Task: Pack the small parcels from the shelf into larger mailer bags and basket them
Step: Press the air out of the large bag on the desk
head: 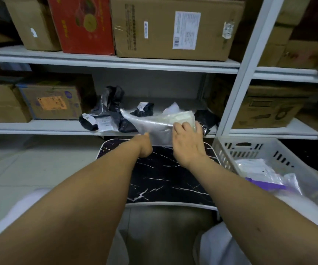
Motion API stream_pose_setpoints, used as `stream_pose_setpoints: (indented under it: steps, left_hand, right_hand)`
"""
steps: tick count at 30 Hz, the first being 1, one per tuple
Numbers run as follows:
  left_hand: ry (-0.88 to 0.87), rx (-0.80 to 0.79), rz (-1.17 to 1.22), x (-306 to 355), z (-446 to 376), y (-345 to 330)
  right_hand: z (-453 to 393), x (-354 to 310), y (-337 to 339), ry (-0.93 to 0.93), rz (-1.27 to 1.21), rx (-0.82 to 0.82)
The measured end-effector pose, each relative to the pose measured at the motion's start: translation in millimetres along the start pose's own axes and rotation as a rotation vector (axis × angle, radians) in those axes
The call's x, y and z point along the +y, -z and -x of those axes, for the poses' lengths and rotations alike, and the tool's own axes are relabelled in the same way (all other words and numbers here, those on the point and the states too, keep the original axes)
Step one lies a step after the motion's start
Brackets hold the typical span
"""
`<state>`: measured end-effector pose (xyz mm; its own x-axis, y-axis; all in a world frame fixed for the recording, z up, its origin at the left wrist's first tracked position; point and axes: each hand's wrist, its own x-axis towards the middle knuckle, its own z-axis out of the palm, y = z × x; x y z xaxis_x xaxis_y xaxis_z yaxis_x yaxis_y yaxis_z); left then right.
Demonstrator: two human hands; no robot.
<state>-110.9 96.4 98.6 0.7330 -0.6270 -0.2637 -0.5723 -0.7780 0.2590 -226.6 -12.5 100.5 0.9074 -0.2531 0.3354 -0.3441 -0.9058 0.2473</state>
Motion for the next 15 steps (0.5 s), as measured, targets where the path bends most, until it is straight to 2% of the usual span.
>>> stream_pose_setpoints:
  steps: [8,11,15]
  left_hand:
    - [0.020,-0.109,-0.028,10.6,-3.3,-40.9]
    - [0.036,-0.171,-0.031,3.1,-6.6,-49.1]
    - [0.083,-0.157,-0.092,-10.0,-9.2,-47.4]
  right_hand:
    - [54.4,-41.9,-43.0,0.104,0.251,-0.355]
    - [53.3,-65.2,-56.5,0.150,0.138,-0.428]
    - [38.5,-88.0,-66.8,0.239,-0.126,-0.404]
